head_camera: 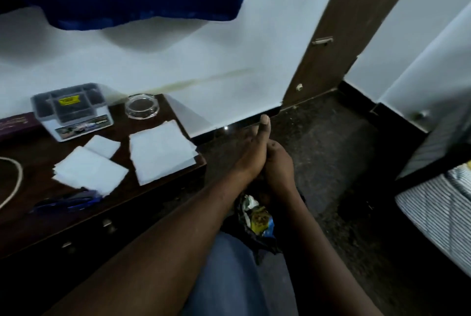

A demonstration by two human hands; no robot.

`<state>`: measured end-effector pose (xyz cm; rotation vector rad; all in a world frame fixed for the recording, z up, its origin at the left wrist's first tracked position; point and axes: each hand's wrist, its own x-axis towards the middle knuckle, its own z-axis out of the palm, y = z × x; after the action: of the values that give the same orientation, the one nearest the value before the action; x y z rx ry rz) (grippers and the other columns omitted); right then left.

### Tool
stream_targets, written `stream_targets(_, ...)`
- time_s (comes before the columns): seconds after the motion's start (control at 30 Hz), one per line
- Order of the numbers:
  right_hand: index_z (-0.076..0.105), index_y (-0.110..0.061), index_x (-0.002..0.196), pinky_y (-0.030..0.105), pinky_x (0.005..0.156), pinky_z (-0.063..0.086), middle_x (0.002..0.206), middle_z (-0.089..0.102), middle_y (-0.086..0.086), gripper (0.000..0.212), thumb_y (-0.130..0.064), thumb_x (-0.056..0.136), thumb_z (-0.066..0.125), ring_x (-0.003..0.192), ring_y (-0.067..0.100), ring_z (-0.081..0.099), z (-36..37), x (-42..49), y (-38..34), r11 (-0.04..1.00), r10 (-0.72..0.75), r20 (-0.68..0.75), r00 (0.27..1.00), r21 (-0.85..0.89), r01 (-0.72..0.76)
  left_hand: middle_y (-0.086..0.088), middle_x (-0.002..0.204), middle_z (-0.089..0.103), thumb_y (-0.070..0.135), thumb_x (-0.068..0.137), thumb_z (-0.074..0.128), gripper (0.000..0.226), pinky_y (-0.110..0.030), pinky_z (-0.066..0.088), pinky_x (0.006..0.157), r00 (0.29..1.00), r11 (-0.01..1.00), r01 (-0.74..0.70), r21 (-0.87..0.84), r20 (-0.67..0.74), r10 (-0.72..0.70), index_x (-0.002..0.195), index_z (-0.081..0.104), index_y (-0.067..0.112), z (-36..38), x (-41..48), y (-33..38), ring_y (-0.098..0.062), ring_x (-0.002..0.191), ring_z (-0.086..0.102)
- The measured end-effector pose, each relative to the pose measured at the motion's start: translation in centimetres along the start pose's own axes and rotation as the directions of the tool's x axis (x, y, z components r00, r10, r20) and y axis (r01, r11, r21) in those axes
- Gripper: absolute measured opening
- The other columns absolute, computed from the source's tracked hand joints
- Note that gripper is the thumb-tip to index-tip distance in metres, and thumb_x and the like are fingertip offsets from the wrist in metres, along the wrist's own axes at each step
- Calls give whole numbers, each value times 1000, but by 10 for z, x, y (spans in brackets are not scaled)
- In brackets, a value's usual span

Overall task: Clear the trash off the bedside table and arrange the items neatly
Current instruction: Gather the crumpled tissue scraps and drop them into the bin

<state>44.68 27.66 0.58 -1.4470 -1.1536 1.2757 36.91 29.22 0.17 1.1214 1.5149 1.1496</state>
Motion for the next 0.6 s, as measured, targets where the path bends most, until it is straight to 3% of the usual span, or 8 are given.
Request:
stream_targets(0.07,71,5,98,15,43,42,72,68,6,22,-8,100,54,49,0,58,-21,6,17,994,97,-70,993,58,-93,-8,140,60,71,99,18,78,-33,36,104,992,994,103,-35,77,-100,139,59,17,26,1,-8,-25,130,54)
stream_targets(0.13,75,1,102,19,47,48,79,75,12,19,-8,97,59,60,8,67,-35,10,36,979,171,-106,980,134,-156,-9,143,58,77,96,17,83,-46,37,114,965,974,221,-41,154,-213,141,56,20,47,3,-19,-28,133,53)
stream_targets(0.23,79,-10,100,28,61,57,89,80,9,15,-14,97,65,79,19,76,-46,22,65,968,199,-164,966,184,-169,-14,137,61,75,97,26,78,-51,46,109,915,944,328,28,242,-324,136,59,16,66,7,-34,-30,125,59)
stream_targets(0.37,74,-14,91,40,71,59,85,78,7,9,-18,92,66,84,25,74,-59,47,91,970,220,-301,928,167,-176,-19,140,60,60,104,28,67,-49,44,110,938,933,308,187,106,-331,137,61,11,89,18,-52,-35,128,57)
stream_targets(0.43,74,-18,90,47,78,63,88,79,6,12,-18,88,62,87,27,76,-66,57,100,979,200,-356,913,104,-174,-18,133,65,57,106,26,65,-49,46,108,947,944,312,110,45,-319,131,66,12,96,19,-62,-35,122,61)
stream_targets(0.53,71,-20,90,50,83,62,93,77,7,16,-16,89,56,91,29,74,-74,69,119,982,174,-392,904,-3,-190,-13,118,73,41,107,42,41,-46,55,99,908,901,418,-116,49,-415,110,75,15,103,13,-89,-27,105,69)
stream_targets(0.6,71,-22,92,46,82,61,93,76,4,16,-20,91,55,93,28,73,-75,73,137,973,169,-399,901,-79,-217,-11,118,73,32,106,47,33,-45,54,100,878,878,472,-78,135,-460,110,75,15,101,14,-109,-28,108,68)
